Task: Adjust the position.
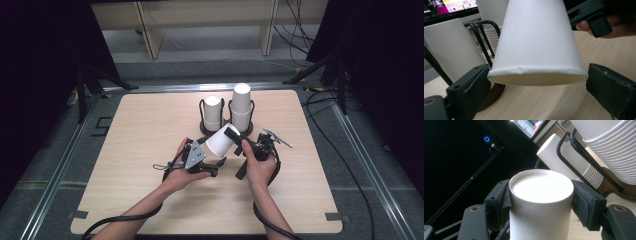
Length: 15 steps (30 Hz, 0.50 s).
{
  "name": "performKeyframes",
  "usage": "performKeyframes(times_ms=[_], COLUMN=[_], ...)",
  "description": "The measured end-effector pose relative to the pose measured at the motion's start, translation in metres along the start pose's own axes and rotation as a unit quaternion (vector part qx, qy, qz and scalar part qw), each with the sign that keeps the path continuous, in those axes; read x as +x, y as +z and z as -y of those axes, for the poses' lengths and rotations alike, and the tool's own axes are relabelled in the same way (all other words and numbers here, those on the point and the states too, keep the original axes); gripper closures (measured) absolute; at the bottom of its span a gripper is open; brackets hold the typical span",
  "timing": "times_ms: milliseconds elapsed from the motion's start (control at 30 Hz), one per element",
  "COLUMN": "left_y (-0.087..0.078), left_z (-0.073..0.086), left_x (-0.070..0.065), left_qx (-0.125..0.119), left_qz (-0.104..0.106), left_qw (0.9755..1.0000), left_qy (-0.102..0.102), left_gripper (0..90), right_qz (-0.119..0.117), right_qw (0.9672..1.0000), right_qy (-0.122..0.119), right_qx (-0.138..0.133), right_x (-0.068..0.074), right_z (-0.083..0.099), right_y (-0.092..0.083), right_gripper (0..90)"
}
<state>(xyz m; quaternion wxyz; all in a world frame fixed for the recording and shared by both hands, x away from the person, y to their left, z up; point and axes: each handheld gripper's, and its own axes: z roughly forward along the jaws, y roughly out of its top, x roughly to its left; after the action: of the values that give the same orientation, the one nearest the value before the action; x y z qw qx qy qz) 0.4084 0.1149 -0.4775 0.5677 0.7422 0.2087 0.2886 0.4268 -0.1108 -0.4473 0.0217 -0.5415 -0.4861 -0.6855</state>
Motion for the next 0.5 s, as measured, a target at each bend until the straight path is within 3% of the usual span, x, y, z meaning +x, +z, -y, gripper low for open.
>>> performKeyframes(times_ms=[200, 333, 367, 400, 433, 500], left_y=[0.0012, 0.002, 0.0019, 0.0019, 0.0019, 0.002], left_z=[0.0005, 0.0018, 0.0018, 0.0019, 0.0018, 0.0017], left_x=[0.0001, -0.001, -0.0011, -0.0012, -0.0013, -0.0014], left_qx=[-0.005, -0.008, -0.007, -0.007, -0.007, -0.006], left_qz=[0.001, -0.002, -0.002, -0.002, -0.002, -0.002], left_qw=[1.0, 1.0, 1.0, 1.0, 1.0, 1.0], left_qy=[0.0, -0.001, 0.0, 0.002, 0.002, 0.004], left_gripper=[7.8, 10.7, 11.2, 11.8, 12.5, 13.6], right_qz=[-0.008, 0.003, 0.005, 0.004, 0.003, 0.001], right_qw=[0.9999, 1.0, 0.9995, 0.9994, 1.0, 1.0], right_qy=[0.006, 0.002, 0.031, 0.033, 0.002, -0.001], right_qx=[0.002, 0.001, 0.006, 0.006, 0.002, 0.001], right_x=[-0.0004, -0.002, 0.001, 0.0012, -0.002, -0.0027], right_z=[0.0004, 0.0006, 0.0009, 0.0007, 0.0001, -0.0002], right_y=[-0.0012, -0.0018, -0.0022, -0.0023, -0.0026, -0.0031], right_gripper=[35.2, 35.2, 35.2, 35.2, 35.2, 35.2])
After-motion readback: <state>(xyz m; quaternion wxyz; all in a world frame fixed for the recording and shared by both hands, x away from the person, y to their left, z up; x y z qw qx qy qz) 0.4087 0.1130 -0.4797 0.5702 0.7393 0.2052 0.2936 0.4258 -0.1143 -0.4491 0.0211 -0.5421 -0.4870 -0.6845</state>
